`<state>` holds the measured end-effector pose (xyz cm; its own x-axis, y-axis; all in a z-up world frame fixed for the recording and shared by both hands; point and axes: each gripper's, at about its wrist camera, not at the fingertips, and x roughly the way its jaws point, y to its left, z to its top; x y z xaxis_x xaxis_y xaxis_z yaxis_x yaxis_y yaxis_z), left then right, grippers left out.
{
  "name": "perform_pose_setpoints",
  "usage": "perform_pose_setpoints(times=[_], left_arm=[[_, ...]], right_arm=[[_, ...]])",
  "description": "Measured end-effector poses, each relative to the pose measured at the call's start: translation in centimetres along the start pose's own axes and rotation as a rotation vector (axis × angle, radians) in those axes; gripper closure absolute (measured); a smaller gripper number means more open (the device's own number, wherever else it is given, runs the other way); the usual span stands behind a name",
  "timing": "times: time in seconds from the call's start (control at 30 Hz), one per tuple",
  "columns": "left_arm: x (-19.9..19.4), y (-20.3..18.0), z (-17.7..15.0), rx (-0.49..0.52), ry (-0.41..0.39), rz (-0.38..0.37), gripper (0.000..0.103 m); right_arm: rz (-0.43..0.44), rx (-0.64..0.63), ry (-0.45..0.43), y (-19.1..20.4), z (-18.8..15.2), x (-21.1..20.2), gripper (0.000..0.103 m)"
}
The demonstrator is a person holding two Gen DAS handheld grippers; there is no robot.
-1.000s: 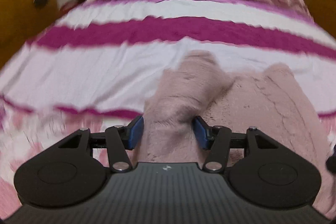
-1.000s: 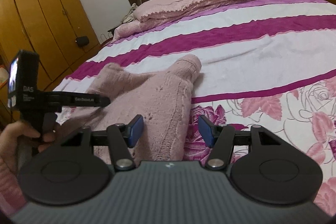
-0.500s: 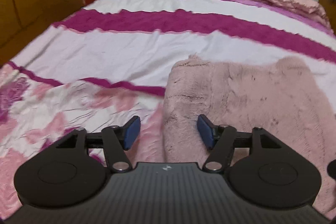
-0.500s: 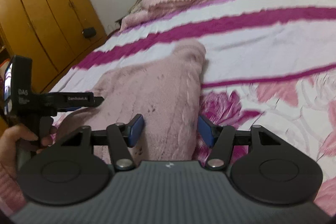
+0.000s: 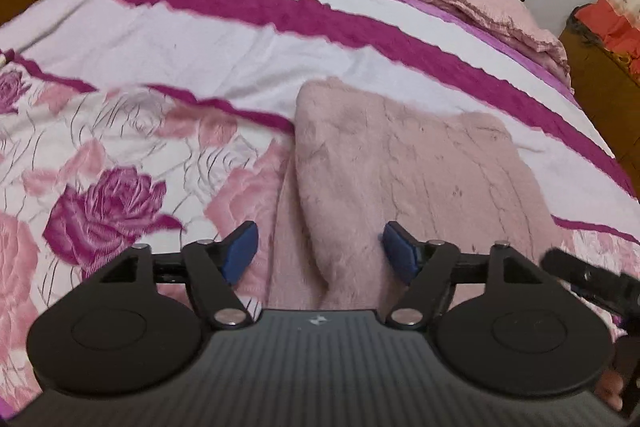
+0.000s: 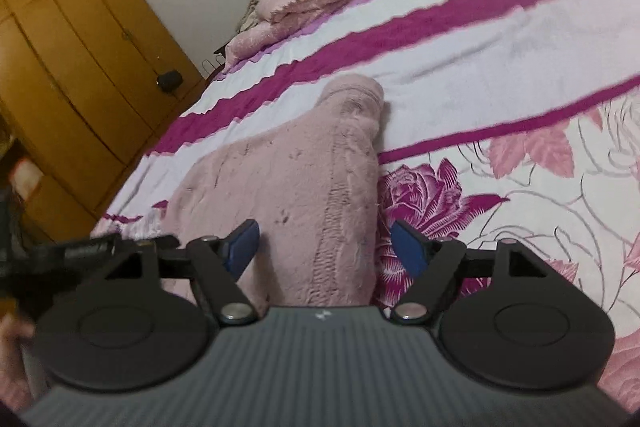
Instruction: Fold small clothes
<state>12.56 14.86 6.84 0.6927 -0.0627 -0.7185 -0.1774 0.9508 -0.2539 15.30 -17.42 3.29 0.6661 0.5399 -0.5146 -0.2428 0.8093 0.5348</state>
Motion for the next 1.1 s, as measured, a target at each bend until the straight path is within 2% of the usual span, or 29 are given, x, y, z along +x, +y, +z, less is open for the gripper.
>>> perform_pose_setpoints(times=[0.03, 0.07, 0.2, 0.27, 0.37, 0.43, 0.47, 0.53, 0.63, 0.73, 0.93, 1.1], left_arm=[[0.2, 0.0, -0.2, -0.001, 0.012, 0.024, 0.014], [0.5, 0.2, -0.4, -0.006, 0.021, 0.038, 0.013], [1.3, 0.9, -1.0, -0.057, 0.037, -0.021, 0.012], [1.6, 0.8, -1.1, -0.065, 0.050, -0.076, 0.012], [2.3, 0.6, -1.9, -0.094, 0.088, -0.215, 0.014], [2.7, 0.5, -2.5, -0.119, 0.094, -0.300, 0.028], [2.7, 0.4, -2.7, -0.130, 0.088, -0.307, 0.030], [2.4, 0.7, -2.7, -0.155, 0.072, -0.322, 0.046], [1.5, 1.1, -2.5, -0.201, 0.065, -0.344, 0.056], [0.3, 0.8, -2.4, -0.213, 0.056, -0.371, 0.058], [-2.6, -2.7, -3.5, -0.195, 0.069, -0.460, 0.058], [-4.7, -6.5, -6.5, -0.172, 0.144, -0.505, 0.058]], right_arm=[[0.006, 0.010, 0.012, -0.2, -0.1, 0.3, 0.028], [0.021, 0.019, 0.029, -0.4, -0.3, 0.8, 0.027], [0.083, -0.012, 0.090, -1.0, -0.4, 2.8, 0.026], [0.104, -0.018, 0.100, -1.1, -0.1, 3.1, 0.026], [0.142, -0.013, 0.113, -1.1, 0.2, 3.7, 0.027], [0.165, 0.005, 0.117, -1.1, 0.4, 4.2, 0.036], [0.172, 0.022, 0.121, -1.1, 0.6, 4.4, 0.042], [0.179, 0.040, 0.122, -0.9, 1.2, 4.2, 0.049], [0.193, 0.035, 0.109, -0.2, 2.4, 3.0, 0.054], [0.214, 0.063, 0.102, 0.5, 3.8, 1.4, 0.055], [0.182, 0.056, 0.080, 0.3, 4.7, -4.4, 0.055], [0.125, 0.068, 0.087, -1.9, 3.2, -9.9, 0.055]])
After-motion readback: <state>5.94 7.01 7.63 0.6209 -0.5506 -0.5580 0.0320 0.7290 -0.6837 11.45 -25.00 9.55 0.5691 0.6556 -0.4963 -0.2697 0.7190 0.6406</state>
